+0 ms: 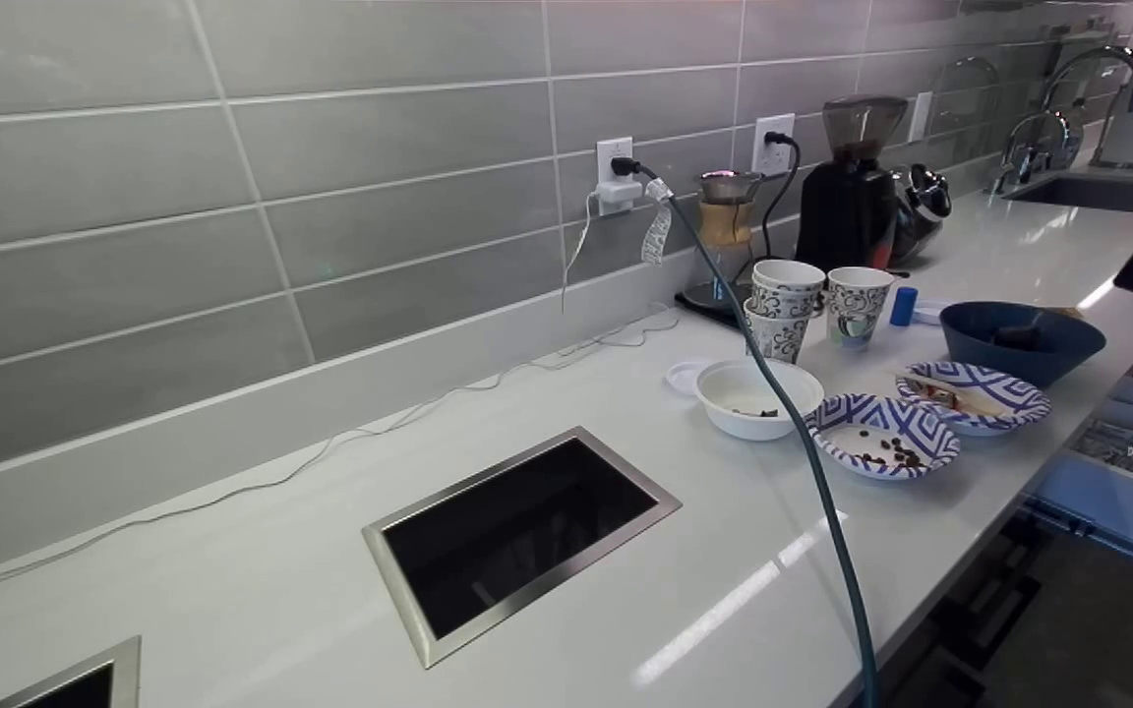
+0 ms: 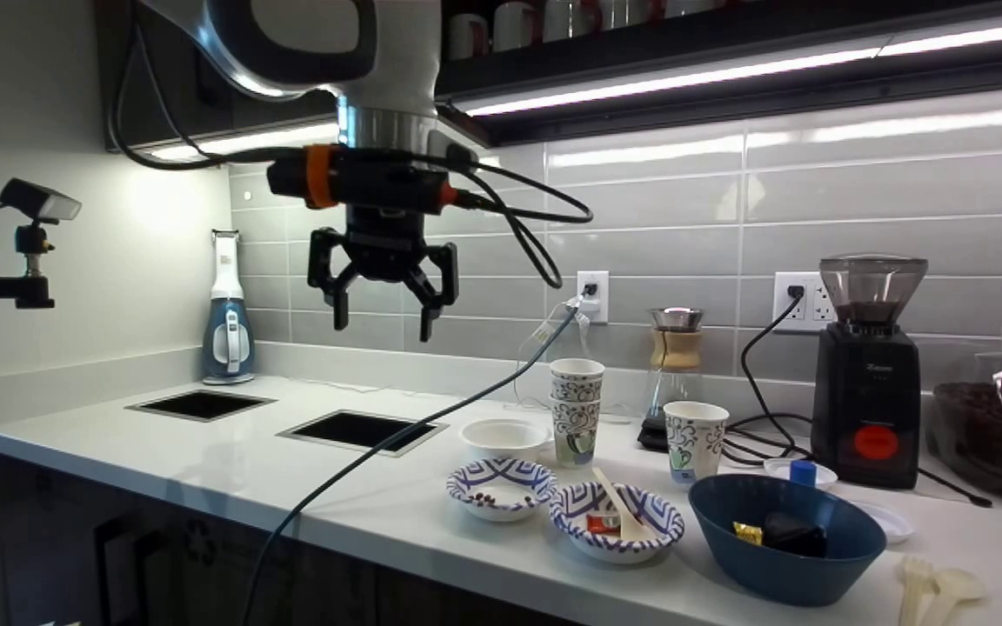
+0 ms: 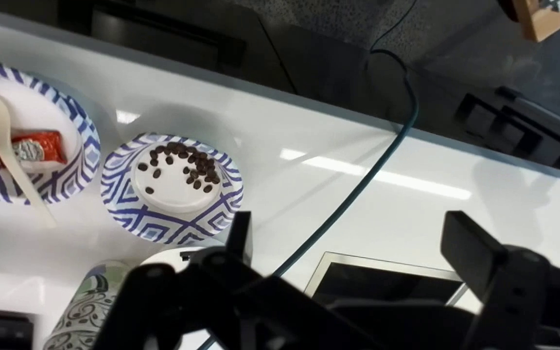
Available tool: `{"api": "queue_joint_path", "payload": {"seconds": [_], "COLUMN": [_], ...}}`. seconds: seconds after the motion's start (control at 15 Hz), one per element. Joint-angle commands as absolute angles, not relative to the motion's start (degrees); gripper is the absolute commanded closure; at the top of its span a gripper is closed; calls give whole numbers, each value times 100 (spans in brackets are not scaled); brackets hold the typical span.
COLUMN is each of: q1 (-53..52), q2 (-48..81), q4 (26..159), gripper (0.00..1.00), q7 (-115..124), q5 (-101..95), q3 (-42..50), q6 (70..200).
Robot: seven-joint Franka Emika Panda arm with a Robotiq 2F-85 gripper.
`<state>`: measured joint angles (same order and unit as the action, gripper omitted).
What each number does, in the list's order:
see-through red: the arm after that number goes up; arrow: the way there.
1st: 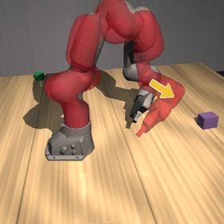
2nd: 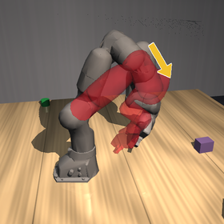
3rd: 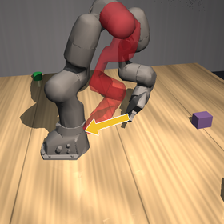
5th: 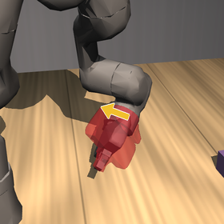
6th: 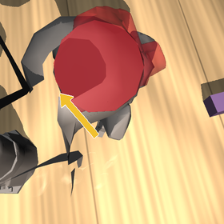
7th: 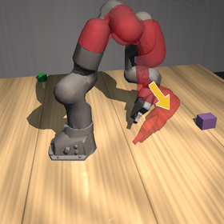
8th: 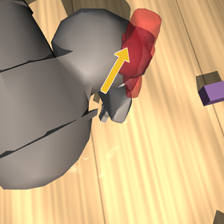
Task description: Use the spoon to put some of the cereal into the white bowl
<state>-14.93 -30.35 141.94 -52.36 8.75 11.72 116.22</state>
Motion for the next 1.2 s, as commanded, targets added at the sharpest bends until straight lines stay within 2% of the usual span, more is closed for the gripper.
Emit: {"api": "queue_joint_path", "payload": {"seconds": [0.0,0.33,0.4,1.13], "q1": [-1507,-1382,-1249,-1183], "q2": [-2326,-1617,-1962,-1463], "q4": [13822,13471,13723,13500], "gripper": [0,0,0,0], "q7": [-6373,-7763,-7296,-7913], "q5": [935,919,973,869], "q3": [1063,977,838,816], "q6": [12167,13389,13061,13607]}}
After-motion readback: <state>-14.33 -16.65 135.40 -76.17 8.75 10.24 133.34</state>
